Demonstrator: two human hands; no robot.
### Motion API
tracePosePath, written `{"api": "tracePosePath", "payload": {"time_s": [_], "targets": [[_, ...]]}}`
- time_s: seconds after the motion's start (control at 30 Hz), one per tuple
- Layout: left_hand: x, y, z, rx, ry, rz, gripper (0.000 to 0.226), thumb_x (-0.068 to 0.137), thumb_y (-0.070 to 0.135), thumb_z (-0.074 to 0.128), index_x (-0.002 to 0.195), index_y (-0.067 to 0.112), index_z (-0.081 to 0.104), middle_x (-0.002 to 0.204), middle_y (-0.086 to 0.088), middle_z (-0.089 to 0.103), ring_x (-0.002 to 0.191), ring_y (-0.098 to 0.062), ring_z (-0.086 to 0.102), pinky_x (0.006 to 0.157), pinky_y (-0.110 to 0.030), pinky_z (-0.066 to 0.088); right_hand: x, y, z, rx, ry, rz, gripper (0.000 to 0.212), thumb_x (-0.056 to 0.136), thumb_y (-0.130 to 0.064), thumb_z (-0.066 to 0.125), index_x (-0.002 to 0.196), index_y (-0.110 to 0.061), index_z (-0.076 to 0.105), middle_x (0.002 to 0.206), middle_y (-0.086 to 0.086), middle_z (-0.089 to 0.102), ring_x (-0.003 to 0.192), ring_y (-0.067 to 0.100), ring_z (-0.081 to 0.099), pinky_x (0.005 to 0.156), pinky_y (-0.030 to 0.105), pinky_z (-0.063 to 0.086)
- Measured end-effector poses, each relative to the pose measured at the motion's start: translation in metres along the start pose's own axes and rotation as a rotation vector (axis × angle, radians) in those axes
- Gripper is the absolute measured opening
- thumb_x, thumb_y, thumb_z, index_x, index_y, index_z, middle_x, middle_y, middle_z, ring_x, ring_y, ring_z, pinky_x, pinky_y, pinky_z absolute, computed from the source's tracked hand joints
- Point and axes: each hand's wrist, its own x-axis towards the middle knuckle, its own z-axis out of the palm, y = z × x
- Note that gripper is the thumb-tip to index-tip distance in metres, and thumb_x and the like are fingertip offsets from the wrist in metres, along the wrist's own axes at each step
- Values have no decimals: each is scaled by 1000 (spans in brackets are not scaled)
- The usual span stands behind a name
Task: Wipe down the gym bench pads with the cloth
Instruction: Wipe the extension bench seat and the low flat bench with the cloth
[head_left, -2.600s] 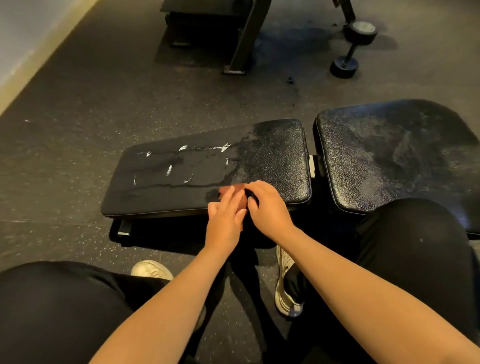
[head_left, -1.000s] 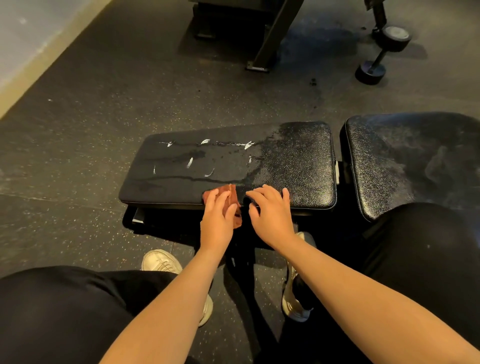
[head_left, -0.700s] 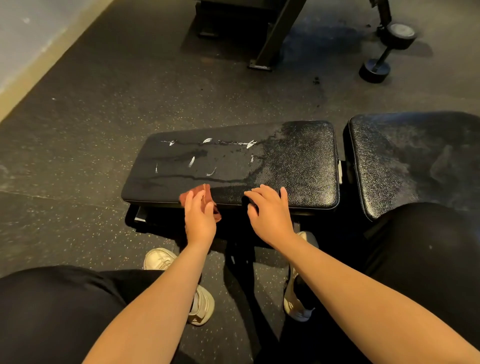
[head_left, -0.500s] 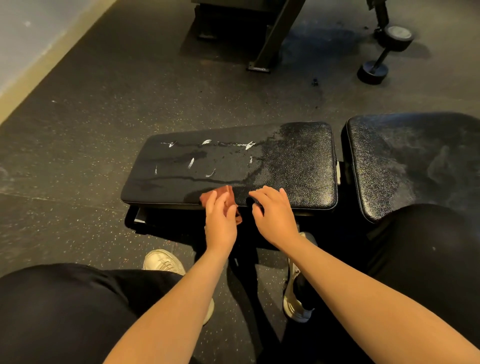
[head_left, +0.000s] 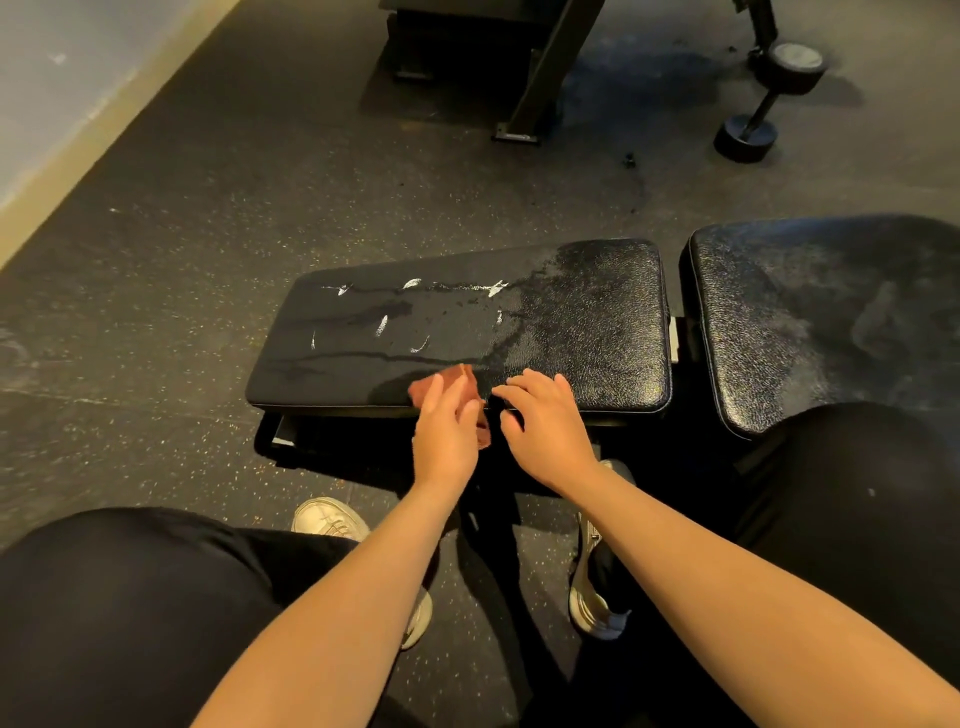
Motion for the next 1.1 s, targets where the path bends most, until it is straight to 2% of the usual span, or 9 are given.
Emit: {"api": "tracePosePath", "payload": {"time_s": [0.27, 0.37, 0.43, 0.6, 0.73, 0.87, 0.97, 1.03, 1.1], "targets": [[11, 13, -11, -88, -19, 129, 40, 105, 22, 48, 145, 25, 54, 152, 6, 49, 143, -4, 36, 119, -28, 30, -4, -1, -12, 202, 90, -6, 39, 97, -14, 53, 135, -18, 58, 135, -3, 56, 126, 16, 49, 109, 34, 40], [10, 36, -11, -198, -98, 124, 40, 108, 24, 40, 147, 25, 52, 146, 10, 53, 129, 5, 43, 105, -8, 31, 2, -11, -16, 281, 81, -63, 42, 97, -17, 54, 139, -21, 52, 142, -5, 47, 132, 12, 45, 108, 26, 38], [11, 46, -8, -250, -148, 65, 40, 109, 27, 38, 147, 28, 51, 141, 11, 57, 120, 5, 48, 92, 0, 34, 6, -8, -16, 262, 93, -41, 44, 98, -20, 56, 142, -19, 50, 145, -2, 45, 135, 15, 43, 113, 32, 37], [18, 45, -4, -215, -176, 21, 41, 108, 31, 38, 145, 27, 52, 141, 6, 59, 129, -9, 53, 104, -21, 37, 13, 7, -2, 29, 81, -103, 56, 92, -13, 63, 146, -9, 47, 155, 12, 37, 146, 32, 29, 122, 44, 24], [33, 26, -8, -10, -7, 19, 42, 107, 33, 35, 141, 23, 57, 143, 4, 57, 132, -15, 51, 107, -28, 37, 20, 7, 5, -29, 6, -232, 60, 77, 4, 62, 135, -13, 60, 139, 13, 53, 135, 35, 41, 115, 43, 35], [47, 3, -4, 50, -113, 27, 45, 108, 30, 34, 145, 16, 53, 154, -5, 46, 144, -21, 36, 121, -39, 29, 39, 25, -13, -63, 4, -160, 46, 81, -9, 59, 125, -20, 68, 128, 8, 54, 122, 28, 49, 97, 40, 50], [42, 2, 1, 80, -122, 26, 48, 109, 36, 30, 147, 19, 50, 157, 1, 41, 147, -19, 30, 121, -40, 28, 66, 35, -24, -57, 21, 20, 36, 88, -16, 55, 122, -16, 67, 127, 5, 54, 118, 23, 49, 98, 38, 46], [40, 2, 2, 84, -83, -1, 48, 107, 41, 27, 144, 24, 54, 152, 6, 48, 143, -16, 37, 117, -40, 35, 66, 19, -16, -94, 26, -19, 28, 81, -16, 51, 102, -7, 68, 116, 8, 57, 113, 29, 51, 95, 43, 46], [45, 1, 1, 9, -18, -41, 49, 103, 47, 24, 127, 33, 64, 129, 8, 65, 123, -16, 55, 103, -43, 48, 52, 0, 3, -135, -9, -110, 34, 79, -22, 48, 103, -8, 67, 116, 9, 59, 120, 37, 49, 98, 50, 42]]}}
